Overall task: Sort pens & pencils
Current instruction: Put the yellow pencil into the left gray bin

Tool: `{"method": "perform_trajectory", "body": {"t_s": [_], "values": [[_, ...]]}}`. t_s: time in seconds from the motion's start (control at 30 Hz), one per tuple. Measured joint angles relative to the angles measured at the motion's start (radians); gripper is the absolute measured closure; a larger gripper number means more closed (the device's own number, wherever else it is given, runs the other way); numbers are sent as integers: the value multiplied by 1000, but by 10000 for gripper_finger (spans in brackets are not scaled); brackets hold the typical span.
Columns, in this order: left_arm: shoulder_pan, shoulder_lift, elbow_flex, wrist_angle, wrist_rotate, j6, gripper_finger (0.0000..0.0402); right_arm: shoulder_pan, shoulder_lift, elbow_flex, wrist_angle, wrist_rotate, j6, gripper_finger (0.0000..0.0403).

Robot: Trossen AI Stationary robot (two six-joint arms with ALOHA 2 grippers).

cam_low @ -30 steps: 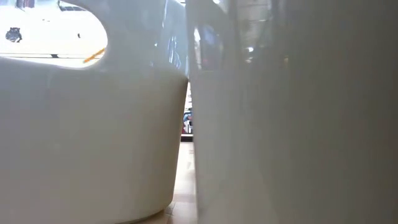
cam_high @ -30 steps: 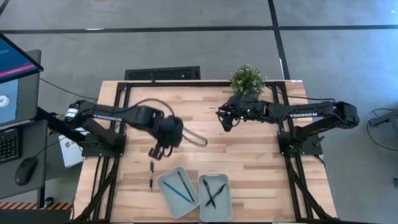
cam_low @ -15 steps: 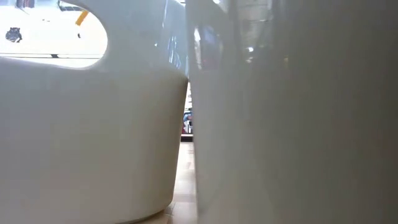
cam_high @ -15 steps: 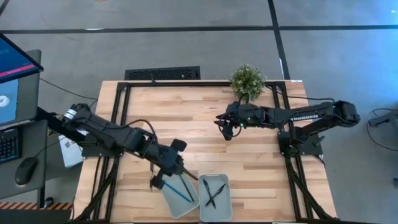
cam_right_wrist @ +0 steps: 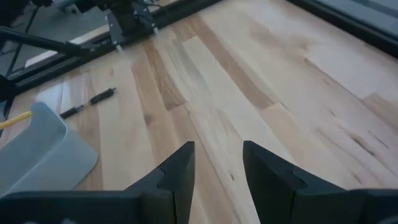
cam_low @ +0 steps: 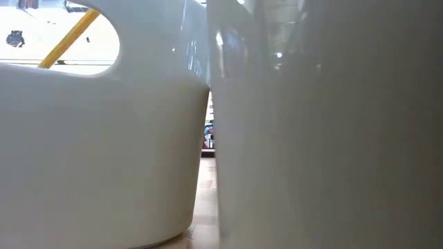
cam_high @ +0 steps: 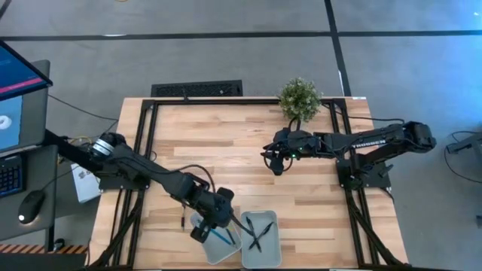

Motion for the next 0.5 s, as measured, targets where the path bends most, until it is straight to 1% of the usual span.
{"method": "perform_trajectory", "body": {"t_s": [0.13, 0.27, 0.37, 0.5], "values": [[6, 39, 0, -7, 62, -4, 390, 11, 0, 0, -18, 0, 1, 246], [18, 52, 0, -56, 109, -37, 390, 27, 0, 0, -29, 0, 7, 246], [23, 62, -3, -117, 119, -41, 390, 36, 0, 0, -39, 0, 8, 246], [20, 108, -2, -142, 114, 2, 390, 41, 0, 0, -39, 0, 7, 246]]}}
